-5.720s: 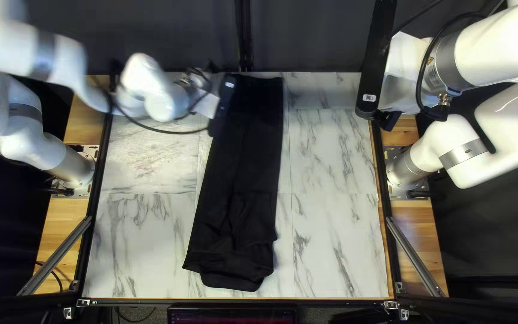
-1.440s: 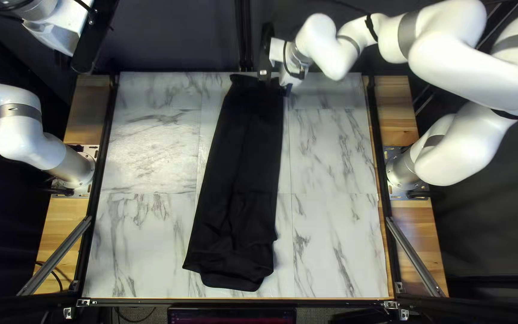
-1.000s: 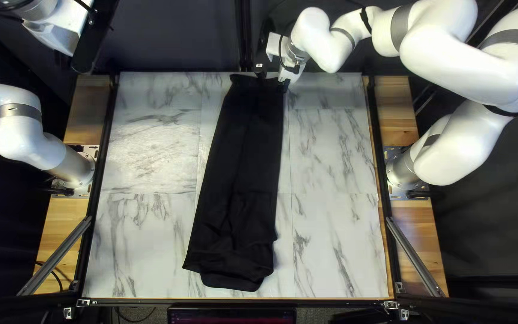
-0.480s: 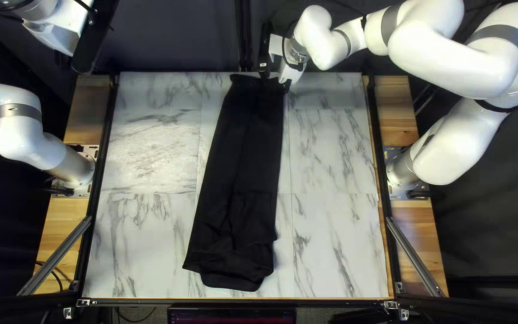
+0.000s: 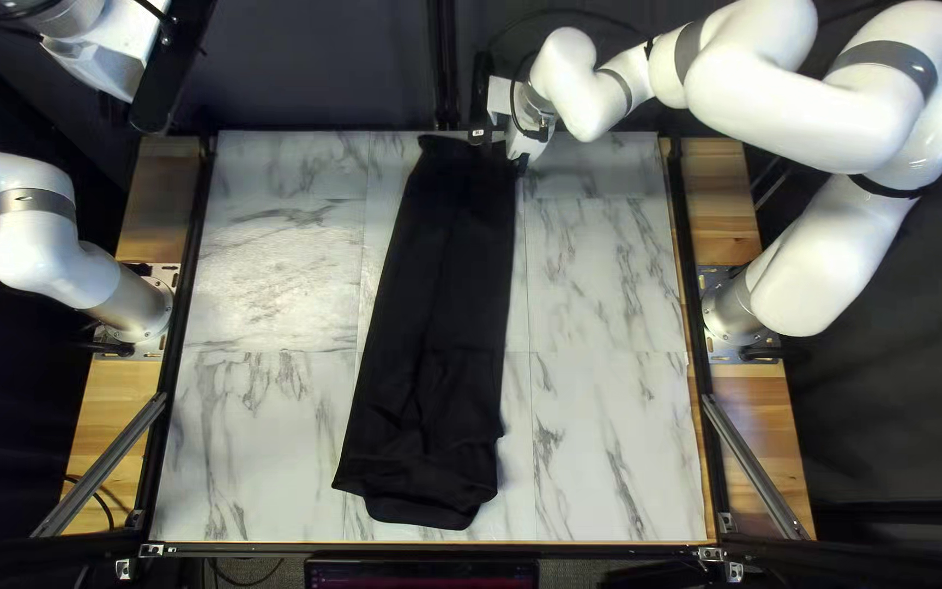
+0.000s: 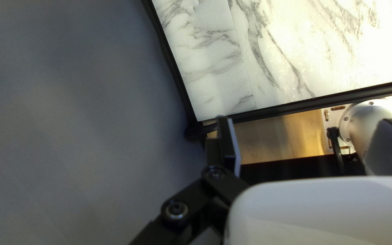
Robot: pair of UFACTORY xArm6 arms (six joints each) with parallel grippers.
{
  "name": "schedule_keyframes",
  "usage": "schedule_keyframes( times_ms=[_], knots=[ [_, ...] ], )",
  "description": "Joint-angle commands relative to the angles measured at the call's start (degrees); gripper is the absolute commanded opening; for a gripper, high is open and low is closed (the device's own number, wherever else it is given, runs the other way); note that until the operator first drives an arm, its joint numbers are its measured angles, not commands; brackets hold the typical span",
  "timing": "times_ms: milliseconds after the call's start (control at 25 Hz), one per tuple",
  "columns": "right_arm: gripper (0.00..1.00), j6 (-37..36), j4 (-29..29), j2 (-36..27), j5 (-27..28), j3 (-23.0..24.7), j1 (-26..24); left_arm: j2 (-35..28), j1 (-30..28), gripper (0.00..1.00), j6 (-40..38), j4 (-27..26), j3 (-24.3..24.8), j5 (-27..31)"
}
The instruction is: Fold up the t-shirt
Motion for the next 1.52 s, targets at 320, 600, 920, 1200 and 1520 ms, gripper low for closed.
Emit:
schedule_keyframes(
  times_ms=[320, 600, 920, 1200, 1520],
  knots=[
    [1.0, -0.7, -0.2, 3.1, 3.0, -4.5, -1.2, 0.0, 0.0, 1.0, 0.0, 0.0, 0.0, 0.0],
    [0.93, -0.3, -1.5, 5.9, 4.2, -6.6, -1.4, 0.0, 0.0, 1.0, 0.0, 0.0, 0.0, 0.0],
    [0.49, -0.3, -1.5, 6.9, 5.5, -7.6, -1.3, 0.0, 0.0, 1.0, 0.0, 0.0, 0.0, 0.0],
    [0.0, -0.9, -1.6, 7.3, 7.0, -8.7, -1.5, 0.0, 0.0, 1.0, 0.0, 0.0, 0.0, 0.0],
    [0.0, 3.2, -3.0, 2.3, 7.0, -6.0, 0.7, 0.0, 0.0, 1.0, 0.0, 0.0, 0.0, 0.0]
  ],
)
